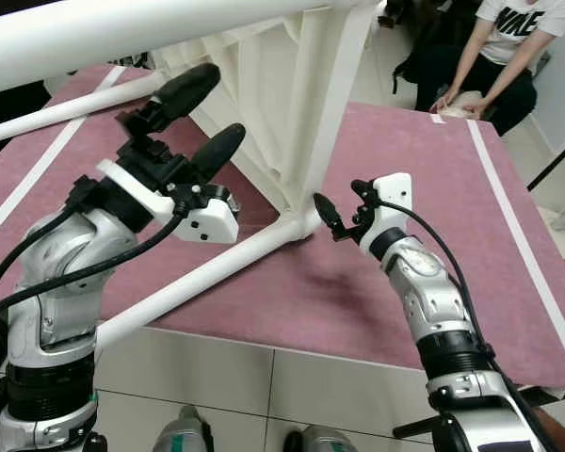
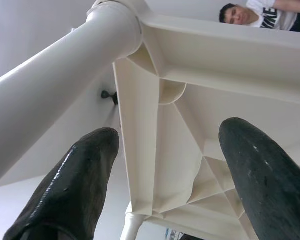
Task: Building children table
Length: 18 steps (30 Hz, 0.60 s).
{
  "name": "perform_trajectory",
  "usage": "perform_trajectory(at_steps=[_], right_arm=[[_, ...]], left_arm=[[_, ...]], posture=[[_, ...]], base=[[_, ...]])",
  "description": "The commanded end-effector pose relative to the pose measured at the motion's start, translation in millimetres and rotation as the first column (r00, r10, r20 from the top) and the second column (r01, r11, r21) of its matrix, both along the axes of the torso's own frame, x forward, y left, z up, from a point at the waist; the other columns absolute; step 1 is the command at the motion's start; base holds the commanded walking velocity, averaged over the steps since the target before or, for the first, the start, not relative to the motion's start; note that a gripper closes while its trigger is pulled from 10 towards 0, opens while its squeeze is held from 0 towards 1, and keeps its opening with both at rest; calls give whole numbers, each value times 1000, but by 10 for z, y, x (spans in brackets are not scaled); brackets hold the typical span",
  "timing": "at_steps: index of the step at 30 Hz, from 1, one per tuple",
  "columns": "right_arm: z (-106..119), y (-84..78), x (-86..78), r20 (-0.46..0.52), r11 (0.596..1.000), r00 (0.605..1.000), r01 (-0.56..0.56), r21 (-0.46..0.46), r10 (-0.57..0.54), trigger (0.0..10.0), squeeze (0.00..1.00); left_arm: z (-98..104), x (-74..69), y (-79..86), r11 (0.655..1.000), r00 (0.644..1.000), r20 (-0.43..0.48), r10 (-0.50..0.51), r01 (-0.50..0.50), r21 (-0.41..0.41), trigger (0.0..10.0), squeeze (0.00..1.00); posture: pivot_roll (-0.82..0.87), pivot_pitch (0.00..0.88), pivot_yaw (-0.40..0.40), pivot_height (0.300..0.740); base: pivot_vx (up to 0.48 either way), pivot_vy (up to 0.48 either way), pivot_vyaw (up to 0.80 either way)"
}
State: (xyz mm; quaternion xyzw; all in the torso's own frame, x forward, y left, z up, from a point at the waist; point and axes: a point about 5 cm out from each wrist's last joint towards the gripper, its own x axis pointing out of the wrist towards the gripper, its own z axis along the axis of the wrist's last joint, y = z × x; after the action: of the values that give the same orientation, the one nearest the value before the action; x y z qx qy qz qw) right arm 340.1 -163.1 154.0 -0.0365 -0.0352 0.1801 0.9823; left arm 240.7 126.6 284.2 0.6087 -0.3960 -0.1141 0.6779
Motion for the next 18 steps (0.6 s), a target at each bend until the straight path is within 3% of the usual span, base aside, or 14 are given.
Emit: perform_trajectory(at_steps=[1, 5, 10, 14, 15, 17, 18], right_arm=[[57, -1, 46, 24, 1000, 1000, -3, -7, 4, 10000, 0], [78, -5, 103, 26, 1000, 1000, -10, -19, 11, 10000, 0], [71, -35, 88, 39, 1000, 999, 9, -15, -8, 10000, 0], [70, -242, 117, 47, 996, 995, 89, -13, -89, 10000, 0], [116, -224, 108, 62, 999, 997, 48, -17, -47, 10000, 0], [149, -198, 98, 73, 1000, 997, 12, -21, -10, 10000, 0], [148, -95, 27, 75, 996, 994, -80, -51, 83, 10000, 0]], left_arm=[[236, -143, 89, 939, 914, 404, 39, 105, -328, 10000, 0], [265, -136, 117, 938, 910, 410, 59, 90, -335, 10000, 0], [138, -78, 166, 938, 942, 328, 77, 43, -344, 10000, 0], [-25, 9, 134, 933, 972, 225, 72, 15, -361, 10000, 0], [-118, 74, 128, 934, 984, 162, 70, -8, -358, 10000, 0], [-181, 115, 126, 935, 990, 119, 70, -23, -355, 10000, 0], [-229, 140, 122, 938, 994, 90, 64, -29, -346, 10000, 0]], posture=[[150, 0, -88, 740], [158, 0, -87, 740], [148, 0, -54, 740], [122, 0, -11, 740], [101, 0, 7, 740], [101, 0, 7, 740], [102, 0, 10, 740]], base=[[0, 0, 0], [0, 0, 0], [0, 0, 0], [0, 0, 0], [0, 0, 0], [0, 0, 0], [0, 0, 0]])
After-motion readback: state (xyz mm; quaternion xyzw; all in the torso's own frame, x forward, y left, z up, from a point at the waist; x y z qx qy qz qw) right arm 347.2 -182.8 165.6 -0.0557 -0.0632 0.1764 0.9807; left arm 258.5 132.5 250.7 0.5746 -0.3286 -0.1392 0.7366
